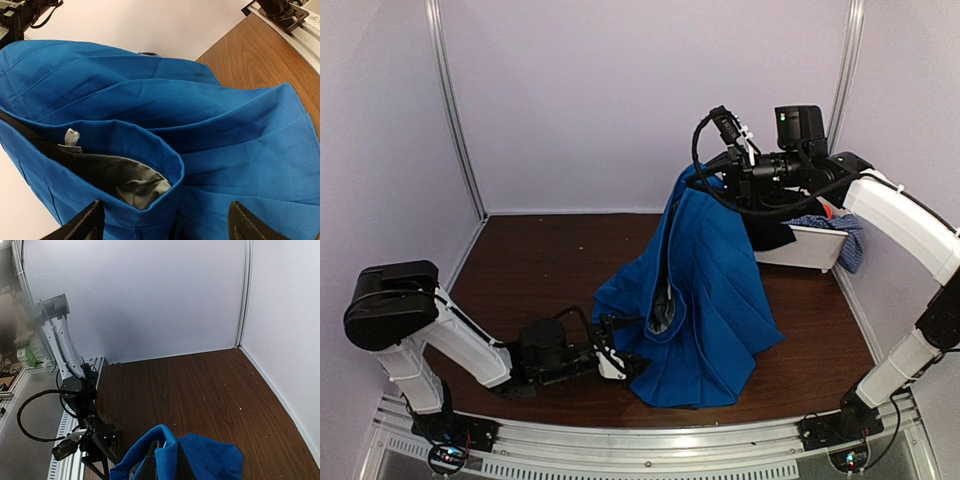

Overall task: Fold and stack the mixed laundry pile
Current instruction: Pick up the crumpled skirt from the center of the board.

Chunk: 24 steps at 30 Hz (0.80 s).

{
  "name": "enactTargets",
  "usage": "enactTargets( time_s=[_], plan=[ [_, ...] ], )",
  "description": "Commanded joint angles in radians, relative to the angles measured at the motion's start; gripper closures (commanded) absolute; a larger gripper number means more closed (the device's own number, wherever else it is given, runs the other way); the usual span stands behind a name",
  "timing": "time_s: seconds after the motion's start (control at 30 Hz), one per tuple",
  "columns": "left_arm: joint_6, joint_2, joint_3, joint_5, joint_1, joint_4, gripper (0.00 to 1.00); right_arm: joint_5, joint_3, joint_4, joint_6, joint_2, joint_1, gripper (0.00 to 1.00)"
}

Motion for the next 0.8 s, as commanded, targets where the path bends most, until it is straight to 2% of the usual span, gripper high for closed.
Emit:
enactTargets(
  time_s=[0.0, 0.13, 0.37, 0.53, 0.67, 0.77],
  plan=[
    [0.087, 0.067, 0.02, -0.083, -0.014, 0.23, 0.14, -0.029, 0.008, 0.064, 0.015, -0.009, 0.01, 1.0],
    [0.118, 0.111, 0.036, -0.166, -0.016, 0.342, 0.19, -0.029, 0.007, 0.061, 0.014, -0.01, 0.014, 1.0],
    [0.202, 0.161, 0.064, -0.229, -0.017, 0.42, 0.4, -0.042, -0.003, 0.063, 0.01, -0.007, 0.017, 1.0],
    [0.205, 0.143, 0.059, -0.227, -0.018, 0.45, 0.63, -0.044, -0.013, 0.061, 0.004, -0.008, 0.018, 1.0],
    [0.18, 0.075, 0.032, -0.248, -0.017, 0.458, 0.99, -0.026, -0.026, 0.053, -0.013, -0.011, 0.018, 1.0],
    [0.11, -0.027, -0.005, -0.316, -0.018, 0.469, 1.0, -0.003, -0.052, 0.056, -0.021, -0.013, 0.011, 1.0]
  ],
)
